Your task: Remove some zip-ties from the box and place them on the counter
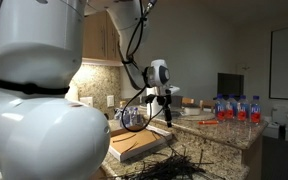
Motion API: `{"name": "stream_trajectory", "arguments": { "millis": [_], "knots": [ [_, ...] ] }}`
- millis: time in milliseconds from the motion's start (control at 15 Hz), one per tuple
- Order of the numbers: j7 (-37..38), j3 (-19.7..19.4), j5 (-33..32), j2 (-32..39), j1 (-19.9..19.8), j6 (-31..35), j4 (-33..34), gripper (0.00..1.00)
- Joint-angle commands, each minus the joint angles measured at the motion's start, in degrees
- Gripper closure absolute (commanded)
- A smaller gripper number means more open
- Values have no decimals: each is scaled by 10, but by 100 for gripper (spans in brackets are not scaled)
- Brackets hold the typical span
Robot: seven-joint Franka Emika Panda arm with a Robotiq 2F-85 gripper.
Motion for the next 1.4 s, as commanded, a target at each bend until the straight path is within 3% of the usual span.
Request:
{"name": "stream_trajectory", "arguments": {
  "millis": [0, 267, 533, 1000, 1200, 1267, 1333],
  "knots": [
    [-119, 37, 108, -11, 0, -39, 42, 0],
    [-261, 57, 231, -11, -3, -120, 113, 0],
    [-379, 47, 283, 6, -14, -273, 201, 0],
    [-595, -2, 213, 23, -58, -551, 333, 0],
    [-691, -11, 166, 34, -67, -596, 385, 0],
    [-640, -11, 190, 17, -64, -569, 347, 0],
    [-647, -13, 187, 19, -66, -572, 356, 0]
  ]
}}
